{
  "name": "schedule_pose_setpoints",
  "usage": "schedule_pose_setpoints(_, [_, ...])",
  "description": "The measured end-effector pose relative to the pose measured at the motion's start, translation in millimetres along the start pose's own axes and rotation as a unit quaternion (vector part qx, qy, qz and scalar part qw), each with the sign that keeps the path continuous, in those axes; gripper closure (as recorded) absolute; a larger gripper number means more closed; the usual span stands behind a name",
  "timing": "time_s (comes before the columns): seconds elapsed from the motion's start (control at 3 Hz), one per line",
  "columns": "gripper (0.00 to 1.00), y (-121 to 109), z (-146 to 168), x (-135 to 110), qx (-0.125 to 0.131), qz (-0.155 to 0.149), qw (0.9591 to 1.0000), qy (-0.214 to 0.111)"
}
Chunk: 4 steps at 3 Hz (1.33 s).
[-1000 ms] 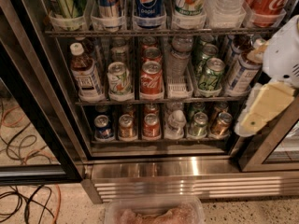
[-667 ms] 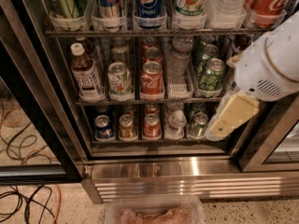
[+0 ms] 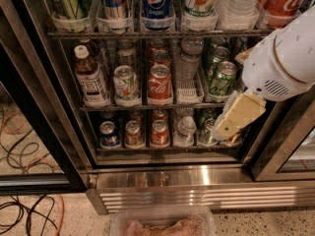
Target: Pick 7up can from middle shelf of fridge
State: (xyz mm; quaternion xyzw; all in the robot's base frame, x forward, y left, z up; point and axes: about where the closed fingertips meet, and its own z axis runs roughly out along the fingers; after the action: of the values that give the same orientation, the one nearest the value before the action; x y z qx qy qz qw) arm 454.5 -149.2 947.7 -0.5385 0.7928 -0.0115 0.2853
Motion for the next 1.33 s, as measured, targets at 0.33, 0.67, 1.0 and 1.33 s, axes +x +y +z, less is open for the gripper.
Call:
schedule_pose_setpoints(0.33, [0.00, 8, 0, 7, -0.011, 0.000, 0.9999, -0.008])
schedule_pose_setpoints(0.67, [0.00, 37, 10, -17, -0.020, 0.023, 0.9982, -0.051])
schedule_pose_setpoints(1.0, [0.00, 51, 24, -72, -0.011, 0.042, 0.9914, -0.123])
schedule_pose_setpoints(1.33, [0.00, 54, 28, -127, 0.003, 0.045, 0.9815, -0.186])
